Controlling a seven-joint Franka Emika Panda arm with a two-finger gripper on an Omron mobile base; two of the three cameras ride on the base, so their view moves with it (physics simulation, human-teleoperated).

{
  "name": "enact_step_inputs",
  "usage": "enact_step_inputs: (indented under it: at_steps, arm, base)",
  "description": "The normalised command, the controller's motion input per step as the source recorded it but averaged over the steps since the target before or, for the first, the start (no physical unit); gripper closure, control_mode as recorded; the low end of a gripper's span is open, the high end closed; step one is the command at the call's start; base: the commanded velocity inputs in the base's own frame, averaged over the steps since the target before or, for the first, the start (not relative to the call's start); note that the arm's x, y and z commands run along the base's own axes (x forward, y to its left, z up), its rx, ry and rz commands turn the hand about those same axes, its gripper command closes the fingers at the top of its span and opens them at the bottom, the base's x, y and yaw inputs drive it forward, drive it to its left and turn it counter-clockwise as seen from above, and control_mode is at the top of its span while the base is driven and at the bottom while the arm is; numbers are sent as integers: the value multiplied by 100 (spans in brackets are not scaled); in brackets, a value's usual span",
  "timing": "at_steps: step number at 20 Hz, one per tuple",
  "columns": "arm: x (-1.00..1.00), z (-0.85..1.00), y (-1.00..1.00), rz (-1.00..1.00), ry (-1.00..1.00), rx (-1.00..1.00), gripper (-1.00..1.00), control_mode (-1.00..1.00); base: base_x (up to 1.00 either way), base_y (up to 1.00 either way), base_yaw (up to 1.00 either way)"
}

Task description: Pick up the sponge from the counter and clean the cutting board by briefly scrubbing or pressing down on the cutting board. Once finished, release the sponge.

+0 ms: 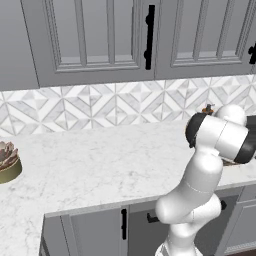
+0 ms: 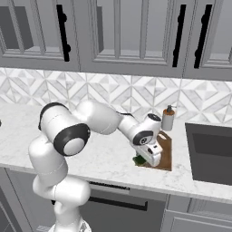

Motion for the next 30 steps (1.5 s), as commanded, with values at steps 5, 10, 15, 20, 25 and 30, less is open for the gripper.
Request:
enact_step_inputs:
  at_steps: [5, 10, 15, 20, 25, 30]
  arm:
    - [1, -2, -16, 3, -17, 7, 100, -100]
    - [0, -89, 1, 6, -38, 1, 100, -100]
    - [16, -81, 32, 7, -5, -1, 100, -100]
    - [16, 54, 1, 0, 14, 0, 100, -100]
    - [12, 16, -38, -1, 0, 4, 100, -100]
    - [30, -32, -33, -2, 0, 0, 100, -100]
  base:
    - [0, 0, 0]
    - [0, 0, 0]
    - [0, 0, 0]
    - [0, 0, 0]
    - [0, 0, 0]
    - [0, 0, 0]
